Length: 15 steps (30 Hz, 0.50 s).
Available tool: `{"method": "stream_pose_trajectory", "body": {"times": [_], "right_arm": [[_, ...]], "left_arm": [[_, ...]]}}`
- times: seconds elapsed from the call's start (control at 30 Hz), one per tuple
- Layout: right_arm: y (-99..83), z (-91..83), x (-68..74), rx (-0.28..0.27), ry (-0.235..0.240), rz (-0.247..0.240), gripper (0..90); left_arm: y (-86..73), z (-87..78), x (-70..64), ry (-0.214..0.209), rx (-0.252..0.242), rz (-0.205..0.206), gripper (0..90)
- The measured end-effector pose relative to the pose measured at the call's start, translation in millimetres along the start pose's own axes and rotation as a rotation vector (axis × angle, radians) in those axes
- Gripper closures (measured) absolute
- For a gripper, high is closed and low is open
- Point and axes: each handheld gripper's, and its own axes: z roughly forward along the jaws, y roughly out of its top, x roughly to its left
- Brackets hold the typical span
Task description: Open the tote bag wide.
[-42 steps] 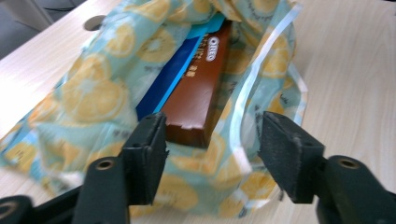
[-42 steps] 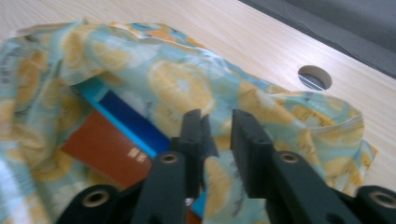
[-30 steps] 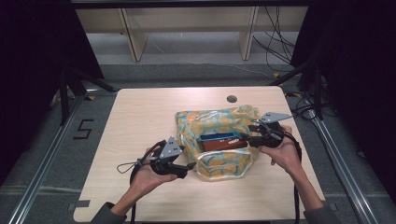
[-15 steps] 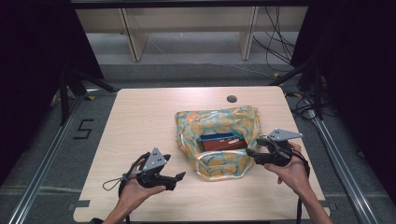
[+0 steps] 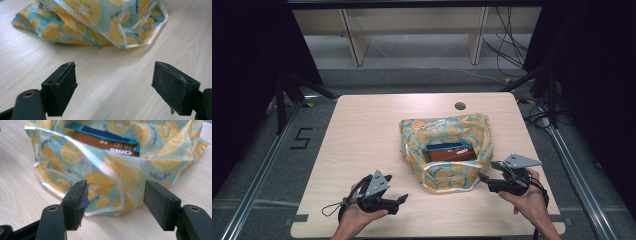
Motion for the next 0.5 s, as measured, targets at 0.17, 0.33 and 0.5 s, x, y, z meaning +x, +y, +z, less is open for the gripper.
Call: {"method": "stream_pose_trajectory", "body": {"times": [0.17, 0.33, 0.5], "right_arm": [[-11.9, -2.4, 1.0, 0.002, -0.001, -0.009, 35.0], [-24.8, -2.5, 6.7, 0.023, 0.005, 0.012, 33.7], [-34.0, -5.0, 8.1, 0.043, 0.004, -0.009, 32.2]], "left_arm": [[-6.8, -1.9, -2.7, -0.008, 0.010, 0.001, 18.1], [-14.7, -0.6, -4.2, -0.003, 0.034, -0.003, 17.7], [-19.4, 0.7, -7.5, 0.004, 0.045, -0.006, 17.0]]}}
